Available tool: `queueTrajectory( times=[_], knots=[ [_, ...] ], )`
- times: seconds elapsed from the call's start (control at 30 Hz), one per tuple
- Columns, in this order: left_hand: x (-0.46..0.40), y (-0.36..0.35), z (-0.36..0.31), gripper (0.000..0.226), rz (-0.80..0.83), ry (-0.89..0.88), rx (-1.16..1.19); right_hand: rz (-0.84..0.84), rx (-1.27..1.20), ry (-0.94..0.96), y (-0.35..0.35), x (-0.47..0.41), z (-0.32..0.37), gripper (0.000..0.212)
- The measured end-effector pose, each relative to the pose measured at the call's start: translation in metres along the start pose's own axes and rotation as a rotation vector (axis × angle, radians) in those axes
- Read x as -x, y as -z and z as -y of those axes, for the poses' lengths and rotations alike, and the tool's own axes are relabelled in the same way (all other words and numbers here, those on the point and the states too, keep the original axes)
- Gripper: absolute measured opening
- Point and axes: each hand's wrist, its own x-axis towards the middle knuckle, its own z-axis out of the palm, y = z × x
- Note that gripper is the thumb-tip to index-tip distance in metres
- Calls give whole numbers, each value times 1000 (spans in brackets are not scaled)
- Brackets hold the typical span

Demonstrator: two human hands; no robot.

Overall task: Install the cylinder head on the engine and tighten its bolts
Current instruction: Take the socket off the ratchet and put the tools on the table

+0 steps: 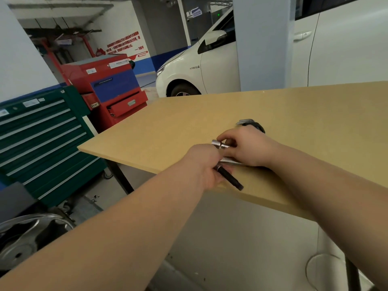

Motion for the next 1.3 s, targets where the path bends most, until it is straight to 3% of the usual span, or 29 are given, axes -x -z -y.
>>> queueTrajectory(
  times=[0.1, 0.2, 0.37, 0.53, 0.6, 0.83, 0.9, 1.0, 1.1, 1.3],
  knots=[
    [-3, 15, -4, 9, 17, 16, -49, -38, -15, -94, 5, -2, -7, 34],
    [-5, 29, -17, 17, 35, 20, -71, 35, 32, -106, 4, -2, -9, 31],
    [-18, 37, -35, 19, -92, -163, -106, 63, 93, -111, -1, -4, -5, 23],
    [-34, 33, -43, 11, -65, -253, -86, 73, 53, -145, 3, -4, -8, 21],
    [-40, 34, -43, 9, -65, -298, -229, 96, 56, -162, 4, -4, -10, 23],
    [-65, 38, -37, 17, -57, -673, -1155, 220, 193, -189, 6, -3, -18, 47],
    [-70, 37, -37, 20, -53, -733, -1308, 237, 214, -189, 8, -3, -19, 49],
    [-78, 36, -38, 22, -41, -760, -1399, 253, 222, -204, 9, -2, -21, 44],
    [-87, 34, -41, 22, 12, -715, -1391, 227, 206, -215, 8, -4, -25, 23],
    [-105, 25, -33, 27, 33, -623, -1278, 245, 206, -198, 6, -4, -20, 34]
  ],
)
